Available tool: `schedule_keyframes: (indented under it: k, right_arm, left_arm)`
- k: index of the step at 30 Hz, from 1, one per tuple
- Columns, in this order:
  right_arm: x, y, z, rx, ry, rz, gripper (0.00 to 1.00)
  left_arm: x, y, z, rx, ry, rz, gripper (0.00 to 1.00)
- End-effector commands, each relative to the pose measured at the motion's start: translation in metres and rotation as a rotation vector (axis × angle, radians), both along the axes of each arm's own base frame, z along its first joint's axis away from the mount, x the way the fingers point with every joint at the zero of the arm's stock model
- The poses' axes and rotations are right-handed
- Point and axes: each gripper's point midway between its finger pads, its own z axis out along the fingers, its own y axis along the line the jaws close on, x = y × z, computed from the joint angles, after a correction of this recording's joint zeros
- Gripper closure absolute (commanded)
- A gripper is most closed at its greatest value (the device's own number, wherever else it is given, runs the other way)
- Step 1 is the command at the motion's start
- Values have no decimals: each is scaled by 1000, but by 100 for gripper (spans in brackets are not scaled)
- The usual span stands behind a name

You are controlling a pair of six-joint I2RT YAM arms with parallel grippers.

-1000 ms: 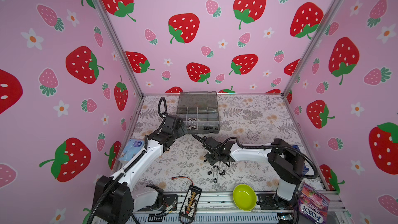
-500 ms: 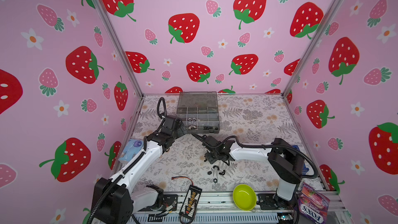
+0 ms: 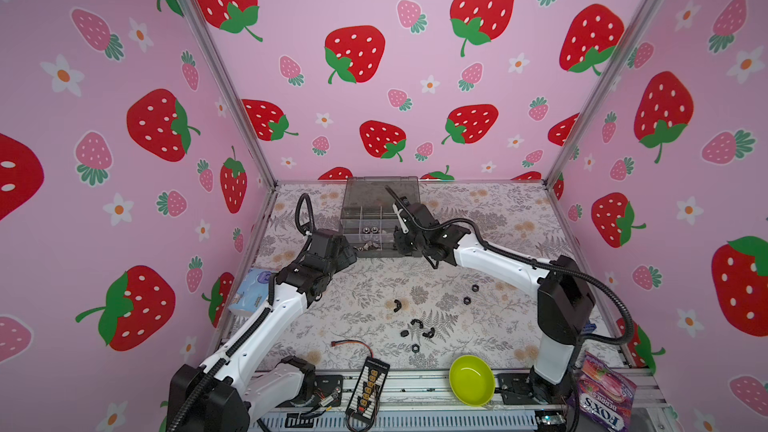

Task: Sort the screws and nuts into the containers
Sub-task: 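Lift the black wing nut with the right gripper and carry it over the box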

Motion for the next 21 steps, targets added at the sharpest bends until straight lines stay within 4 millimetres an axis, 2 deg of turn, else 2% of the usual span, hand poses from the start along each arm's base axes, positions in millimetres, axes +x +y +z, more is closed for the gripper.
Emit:
schedule_keyframes:
  k: [1, 7, 14, 21]
  right_arm:
    - [22, 8, -14, -28, 12, 21, 100]
    - [49, 26, -26, -36, 4, 42, 100]
    - [66, 41, -48, -52, 8, 62, 100]
    - [77, 46, -68, -62, 33, 65, 100]
  left_arm:
    - [-6, 10, -5, 16, 11, 41, 1]
    - [-9, 10, -7, 6, 14, 44, 1]
    - [-10, 12, -10, 4, 17, 53, 1]
    - [-10, 12, -11, 4, 21, 53, 1]
